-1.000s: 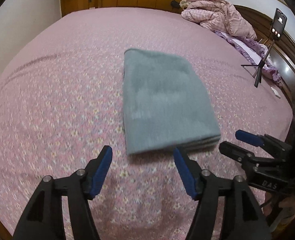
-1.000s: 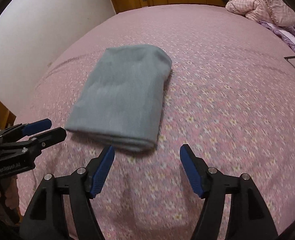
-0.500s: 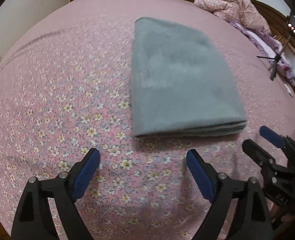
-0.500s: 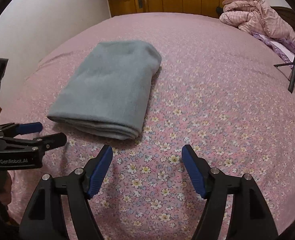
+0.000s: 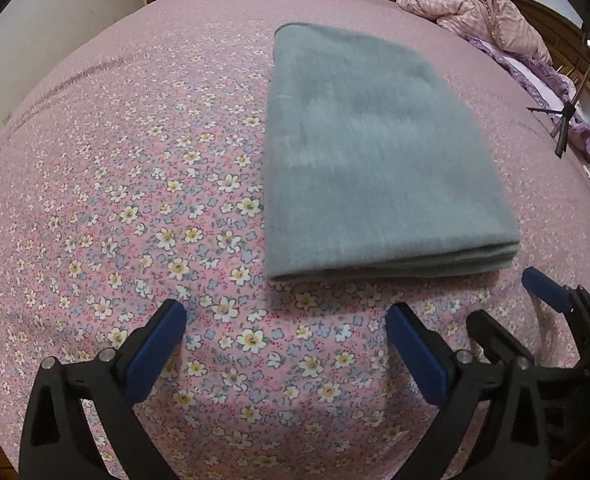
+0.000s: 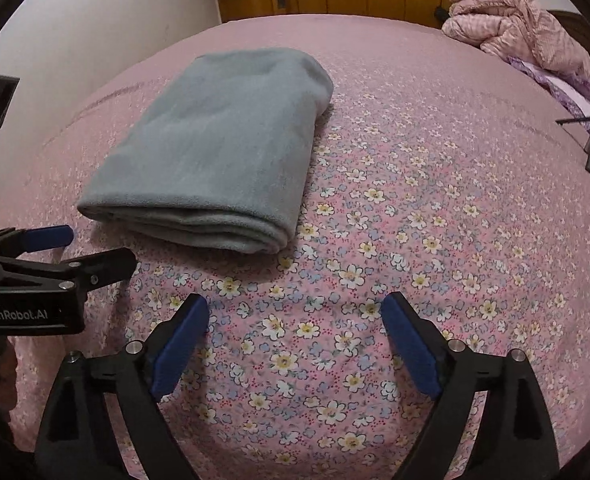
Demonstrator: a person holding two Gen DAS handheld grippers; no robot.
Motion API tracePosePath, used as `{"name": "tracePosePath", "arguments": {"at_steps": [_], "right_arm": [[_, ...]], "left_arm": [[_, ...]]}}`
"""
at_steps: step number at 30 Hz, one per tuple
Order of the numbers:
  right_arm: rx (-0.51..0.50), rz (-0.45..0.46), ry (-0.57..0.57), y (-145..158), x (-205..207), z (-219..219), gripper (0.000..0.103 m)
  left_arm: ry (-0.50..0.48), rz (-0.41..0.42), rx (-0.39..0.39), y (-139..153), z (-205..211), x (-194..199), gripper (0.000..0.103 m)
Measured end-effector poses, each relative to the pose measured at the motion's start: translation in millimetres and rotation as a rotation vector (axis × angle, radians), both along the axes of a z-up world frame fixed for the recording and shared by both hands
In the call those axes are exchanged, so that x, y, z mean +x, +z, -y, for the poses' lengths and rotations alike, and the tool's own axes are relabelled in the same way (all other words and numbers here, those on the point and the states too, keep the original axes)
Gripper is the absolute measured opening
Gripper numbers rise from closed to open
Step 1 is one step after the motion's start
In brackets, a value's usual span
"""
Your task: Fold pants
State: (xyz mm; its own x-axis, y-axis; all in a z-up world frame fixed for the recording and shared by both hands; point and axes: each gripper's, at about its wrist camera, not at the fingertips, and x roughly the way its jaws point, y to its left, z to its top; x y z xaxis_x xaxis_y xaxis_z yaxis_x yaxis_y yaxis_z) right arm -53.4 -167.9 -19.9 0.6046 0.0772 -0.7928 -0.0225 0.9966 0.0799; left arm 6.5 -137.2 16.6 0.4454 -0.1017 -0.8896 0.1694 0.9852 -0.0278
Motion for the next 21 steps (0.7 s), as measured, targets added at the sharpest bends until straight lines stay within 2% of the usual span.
{"name": "tracePosePath", "arguments": {"at_steps": [10, 21], "right_arm": [[0.002, -0.007, 0.004, -1.4, 4.8, -0.5, 0.098], [0.008, 0.0, 0.001, -3.8, 3.6, -3.5, 0.098]], "left_arm": [[0.008, -0.002, -0.005, 1.4, 2.3, 1.8, 0.103], [0.011, 0.008, 0.002, -0.2, 2.0, -1.0, 0.103]]}}
